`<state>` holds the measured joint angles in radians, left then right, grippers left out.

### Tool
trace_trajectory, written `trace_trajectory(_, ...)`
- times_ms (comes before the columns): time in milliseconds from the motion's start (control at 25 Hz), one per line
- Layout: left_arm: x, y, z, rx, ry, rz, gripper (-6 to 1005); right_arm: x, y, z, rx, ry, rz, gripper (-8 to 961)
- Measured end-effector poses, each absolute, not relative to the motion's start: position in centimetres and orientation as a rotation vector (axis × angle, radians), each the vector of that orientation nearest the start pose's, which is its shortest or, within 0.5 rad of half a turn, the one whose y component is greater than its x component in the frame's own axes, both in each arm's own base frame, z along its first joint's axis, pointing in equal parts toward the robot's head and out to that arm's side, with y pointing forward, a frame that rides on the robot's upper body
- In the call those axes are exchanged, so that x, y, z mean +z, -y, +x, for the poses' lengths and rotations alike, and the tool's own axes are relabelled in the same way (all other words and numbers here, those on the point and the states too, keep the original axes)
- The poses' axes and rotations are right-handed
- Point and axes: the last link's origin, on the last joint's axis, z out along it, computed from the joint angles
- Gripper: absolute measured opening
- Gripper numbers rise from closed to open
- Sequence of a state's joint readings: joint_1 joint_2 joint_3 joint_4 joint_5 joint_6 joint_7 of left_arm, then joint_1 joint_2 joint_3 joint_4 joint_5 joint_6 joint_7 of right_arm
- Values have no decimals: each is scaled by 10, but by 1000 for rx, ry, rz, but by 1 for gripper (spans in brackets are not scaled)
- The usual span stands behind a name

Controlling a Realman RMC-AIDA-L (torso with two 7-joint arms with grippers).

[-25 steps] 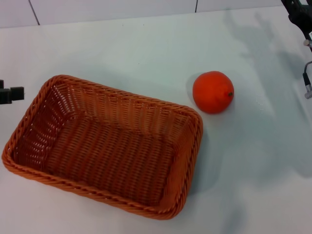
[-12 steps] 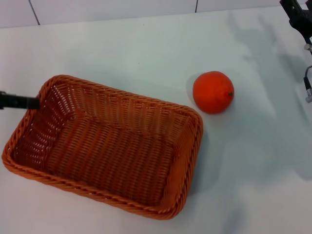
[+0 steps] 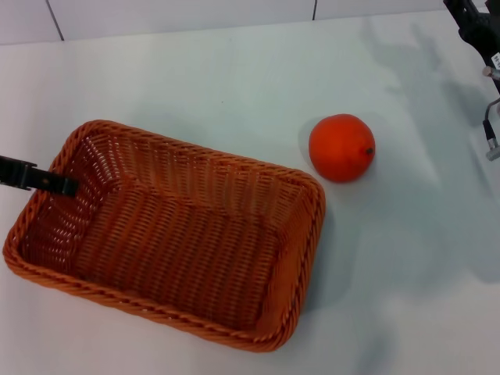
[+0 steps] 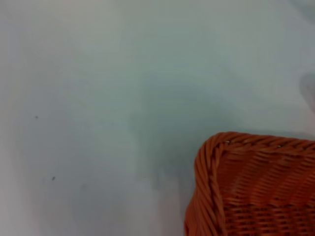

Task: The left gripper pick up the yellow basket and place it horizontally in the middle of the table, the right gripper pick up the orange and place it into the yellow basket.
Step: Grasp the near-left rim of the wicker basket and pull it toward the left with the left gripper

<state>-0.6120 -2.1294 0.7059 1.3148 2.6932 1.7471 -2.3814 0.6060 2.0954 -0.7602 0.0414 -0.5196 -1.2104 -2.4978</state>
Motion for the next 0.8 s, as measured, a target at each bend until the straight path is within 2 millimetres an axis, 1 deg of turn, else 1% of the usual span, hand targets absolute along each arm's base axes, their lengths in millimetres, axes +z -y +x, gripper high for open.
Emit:
trace_trajectory(280, 59, -351, -246, 272, 1364, -2387, 792, 8, -365, 316, -1368, 1445, -919, 930)
trace_trajectory(440, 55, -352, -244, 287, 1351, -2386, 788, 6, -365, 316, -1366, 1450, -926, 929)
trace_trajectory(640, 54, -352, -243, 293, 1350, -2388, 690, 7, -364, 318, -1373, 1443, -936, 928)
trace_trajectory(800, 54, -351, -242, 295, 1342, -2395, 472, 7, -364, 320, -1378, 1443, -944, 928)
